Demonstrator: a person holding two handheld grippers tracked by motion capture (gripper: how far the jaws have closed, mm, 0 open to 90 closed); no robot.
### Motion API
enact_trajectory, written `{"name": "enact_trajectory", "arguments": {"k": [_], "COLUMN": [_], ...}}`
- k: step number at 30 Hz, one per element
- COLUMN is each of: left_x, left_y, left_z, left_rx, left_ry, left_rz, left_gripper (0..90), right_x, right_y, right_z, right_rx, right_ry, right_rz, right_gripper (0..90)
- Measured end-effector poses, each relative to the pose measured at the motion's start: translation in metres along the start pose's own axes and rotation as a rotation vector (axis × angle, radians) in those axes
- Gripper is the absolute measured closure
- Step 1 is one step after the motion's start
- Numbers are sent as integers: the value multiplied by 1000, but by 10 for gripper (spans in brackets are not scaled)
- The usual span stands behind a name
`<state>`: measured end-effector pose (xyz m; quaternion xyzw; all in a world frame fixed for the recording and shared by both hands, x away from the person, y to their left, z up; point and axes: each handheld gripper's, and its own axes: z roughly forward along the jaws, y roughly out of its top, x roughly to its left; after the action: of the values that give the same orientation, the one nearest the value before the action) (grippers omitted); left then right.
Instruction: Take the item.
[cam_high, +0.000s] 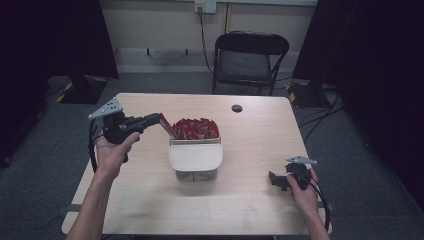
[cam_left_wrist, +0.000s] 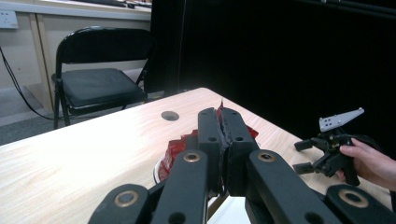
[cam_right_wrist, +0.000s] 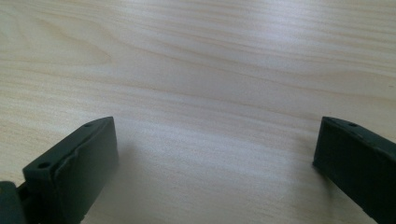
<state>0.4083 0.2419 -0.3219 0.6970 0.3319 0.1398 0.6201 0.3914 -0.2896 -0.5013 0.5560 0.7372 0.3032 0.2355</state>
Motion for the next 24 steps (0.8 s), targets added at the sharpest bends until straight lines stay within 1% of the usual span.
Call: {"name": "enact_trajectory", "arguments": {"k": [1,4,6,8,9,10,12,13,17,24], "left_x": [-1,-5,-7,-11,-12,-14,-17,-18,-19,-18], "left_y": [1,4,5,8,9,11,13,14,17,21], "left_z": [0,-1,-2,-3,-3,-4,-5,-5,-9,-18], "left_rx": [-6,0,-4,12,8,-2,-5,-5,-15,-44], "left_ry": [1,3,5,44,32,27,18,19,15,11], "left_rz": [2,24,28,53,54,54,57,64,68,63], "left_gripper": [882,883,883,883,883,883,883,883,883,884], "right_x": [0,0,0,0,0,0,0,0,0,0], "right_y": [0,0,0,0,0,0,0,0,0,0], "right_z": [0,0,0,0,0,0,0,0,0,0], "right_rx": [0,0,0,0,0,0,0,0,0,0], "right_ry": [0,0,0,0,0,0,0,0,0,0], "right_rz": [0,0,0,0,0,-1,-1,0,0,0], "right_gripper": [0,0,0,0,0,0,0,0,0,0]}}
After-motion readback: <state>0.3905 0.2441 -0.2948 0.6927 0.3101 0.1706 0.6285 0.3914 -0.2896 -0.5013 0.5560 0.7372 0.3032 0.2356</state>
